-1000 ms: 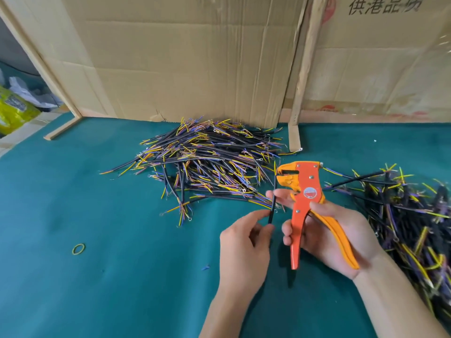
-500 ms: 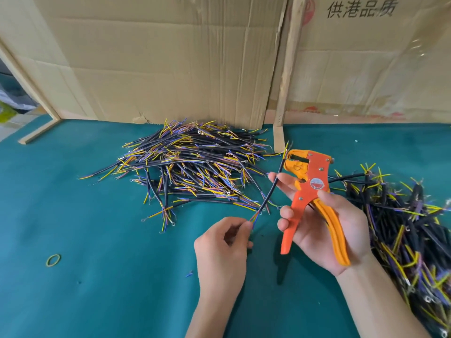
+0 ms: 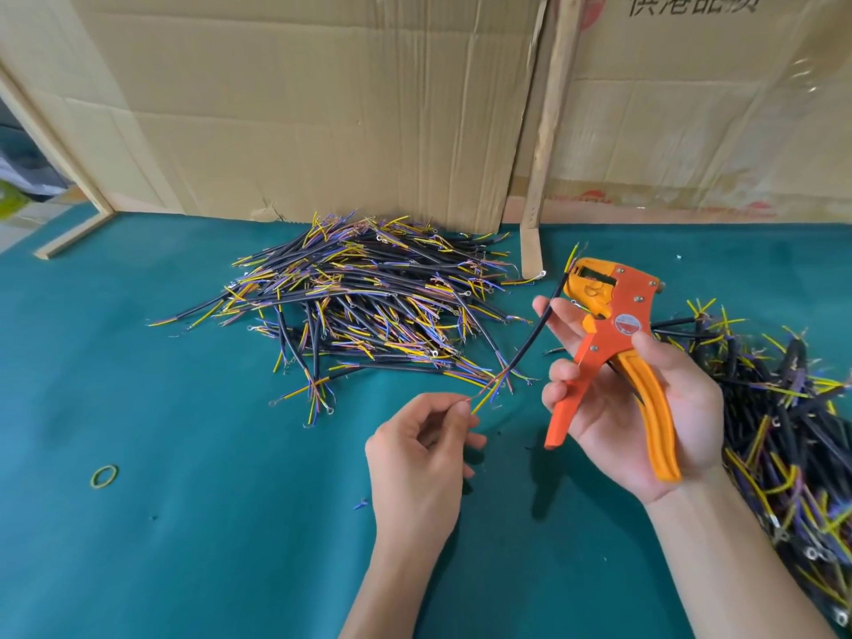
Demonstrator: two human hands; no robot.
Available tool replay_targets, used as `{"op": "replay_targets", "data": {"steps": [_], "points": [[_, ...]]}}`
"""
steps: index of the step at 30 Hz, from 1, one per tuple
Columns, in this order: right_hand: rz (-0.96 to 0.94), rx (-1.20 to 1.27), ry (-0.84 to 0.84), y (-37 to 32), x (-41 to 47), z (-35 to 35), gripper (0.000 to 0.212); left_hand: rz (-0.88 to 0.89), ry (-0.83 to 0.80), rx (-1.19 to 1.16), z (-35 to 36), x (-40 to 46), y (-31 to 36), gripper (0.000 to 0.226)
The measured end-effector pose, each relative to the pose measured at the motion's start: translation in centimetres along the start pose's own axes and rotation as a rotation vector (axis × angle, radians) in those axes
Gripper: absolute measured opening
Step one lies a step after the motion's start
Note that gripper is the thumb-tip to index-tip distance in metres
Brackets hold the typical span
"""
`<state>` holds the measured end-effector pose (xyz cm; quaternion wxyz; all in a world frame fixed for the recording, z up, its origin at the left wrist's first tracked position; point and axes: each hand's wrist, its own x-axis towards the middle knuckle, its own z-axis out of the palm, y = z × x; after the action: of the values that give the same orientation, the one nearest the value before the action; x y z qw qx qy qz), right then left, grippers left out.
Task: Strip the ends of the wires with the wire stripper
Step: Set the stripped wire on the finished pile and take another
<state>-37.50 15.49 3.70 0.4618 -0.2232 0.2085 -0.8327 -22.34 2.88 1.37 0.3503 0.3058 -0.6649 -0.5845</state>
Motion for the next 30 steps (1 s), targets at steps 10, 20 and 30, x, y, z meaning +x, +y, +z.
{"op": "replay_targets", "data": {"steps": [10, 20, 30], "points": [[-0.029, 0.001, 0.014, 0.1, 0.1, 0.2, 0.066, -0.013, -0.163, -0.064, 0.0, -0.3, 0.7, 0.025], [-0.018, -0.025, 0.031, 0.2, 0.0, 0.5, 0.071, 0.002, -0.102, 0.031, 0.0, 0.0, 0.3, 0.020], [0.032, -0.101, 0.062, 0.9, 0.1, 1.2, 0.058, -0.113, 0.066, -0.338, -0.5, 0.4, 1.1, 0.014]]}}
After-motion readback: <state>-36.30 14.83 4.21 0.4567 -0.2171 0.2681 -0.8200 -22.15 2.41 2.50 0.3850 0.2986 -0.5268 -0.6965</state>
